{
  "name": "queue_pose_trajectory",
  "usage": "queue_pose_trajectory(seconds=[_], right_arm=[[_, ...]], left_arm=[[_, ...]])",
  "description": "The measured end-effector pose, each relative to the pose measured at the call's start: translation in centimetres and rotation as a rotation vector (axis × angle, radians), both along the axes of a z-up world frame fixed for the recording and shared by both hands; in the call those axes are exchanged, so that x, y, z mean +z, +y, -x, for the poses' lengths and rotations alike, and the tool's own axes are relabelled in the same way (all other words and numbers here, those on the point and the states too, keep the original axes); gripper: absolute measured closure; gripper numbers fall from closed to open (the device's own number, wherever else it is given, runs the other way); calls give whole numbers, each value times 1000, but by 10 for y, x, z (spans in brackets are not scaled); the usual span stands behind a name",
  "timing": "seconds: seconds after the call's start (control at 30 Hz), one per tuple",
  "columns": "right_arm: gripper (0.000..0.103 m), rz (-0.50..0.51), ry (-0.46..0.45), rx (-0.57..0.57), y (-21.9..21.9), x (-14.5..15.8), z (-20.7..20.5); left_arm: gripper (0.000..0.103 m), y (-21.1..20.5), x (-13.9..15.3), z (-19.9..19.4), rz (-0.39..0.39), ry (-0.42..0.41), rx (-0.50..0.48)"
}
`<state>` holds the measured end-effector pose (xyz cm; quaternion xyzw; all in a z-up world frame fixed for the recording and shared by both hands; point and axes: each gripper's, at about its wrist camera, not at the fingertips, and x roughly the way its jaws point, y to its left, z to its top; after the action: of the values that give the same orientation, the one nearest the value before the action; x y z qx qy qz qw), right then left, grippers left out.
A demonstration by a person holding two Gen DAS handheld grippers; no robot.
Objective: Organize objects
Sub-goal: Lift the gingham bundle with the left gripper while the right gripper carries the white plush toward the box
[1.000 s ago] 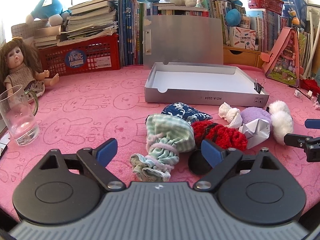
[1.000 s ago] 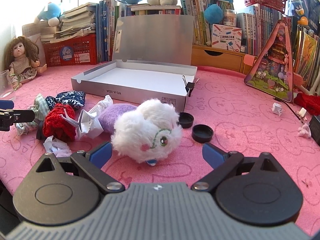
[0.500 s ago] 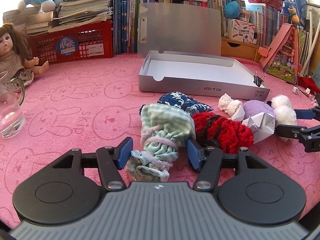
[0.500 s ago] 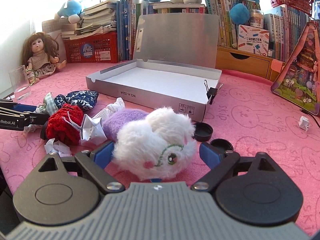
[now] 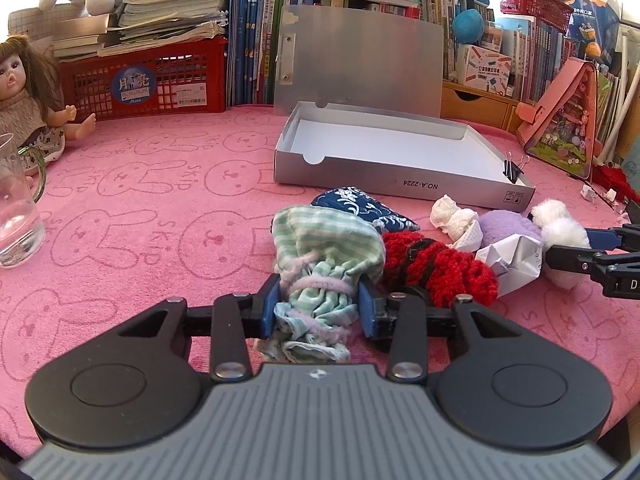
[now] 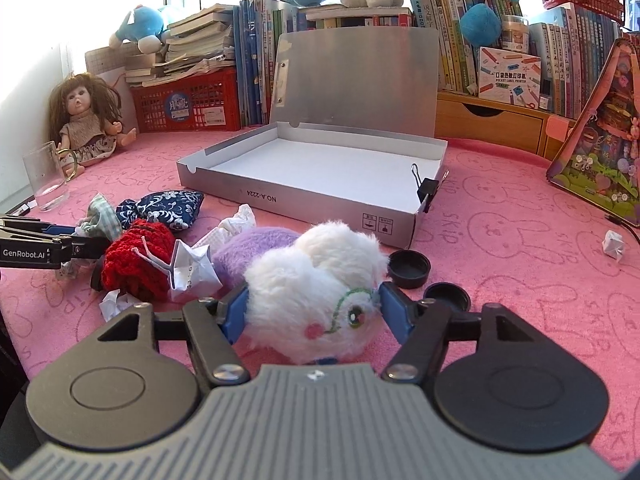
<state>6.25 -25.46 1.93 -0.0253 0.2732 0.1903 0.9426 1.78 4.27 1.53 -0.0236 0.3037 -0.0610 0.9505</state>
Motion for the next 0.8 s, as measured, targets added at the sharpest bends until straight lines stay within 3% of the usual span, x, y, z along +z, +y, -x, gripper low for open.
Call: queue_pose_trajectory(seconds=[0.1, 0.17, 0.23, 0.3, 0.47, 0.6, 0.67, 0.73, 0.77, 0.8], right_arm=[[39, -1, -8, 9, 0, 4, 1], [28, 4, -28, 5, -2, 3, -2], [16, 1, -23, 64, -5, 1, -7], [10, 20, -12, 130, -6, 0, -14], [10, 67, 12, 209, -6, -5, -27], [11, 21, 66, 241, -11, -9, -30], [18, 17, 69, 236, -12, -10, -28], [24, 15, 66, 220, -13, -10, -25], [24, 7, 69, 216, -13, -10, -24], [25, 2, 72, 208, -13, -9, -22]], left_arm=[[58, -2, 5, 2, -1, -13, -8], [58, -2, 4, 2, -7, -12, -6], [58, -1, 3, 1, -6, -2, -6], [57, 1, 0, 0, 0, 11, -8], [56, 3, -6, -2, -2, 23, -11], [40, 2, -11, -6, -7, 39, -16], [39, 1, -14, -7, -8, 30, -18], [42, 0, -14, -6, -17, 27, -17], [55, 0, -13, -5, -14, 24, -16], [59, -1, -12, -5, -12, 24, -18]])
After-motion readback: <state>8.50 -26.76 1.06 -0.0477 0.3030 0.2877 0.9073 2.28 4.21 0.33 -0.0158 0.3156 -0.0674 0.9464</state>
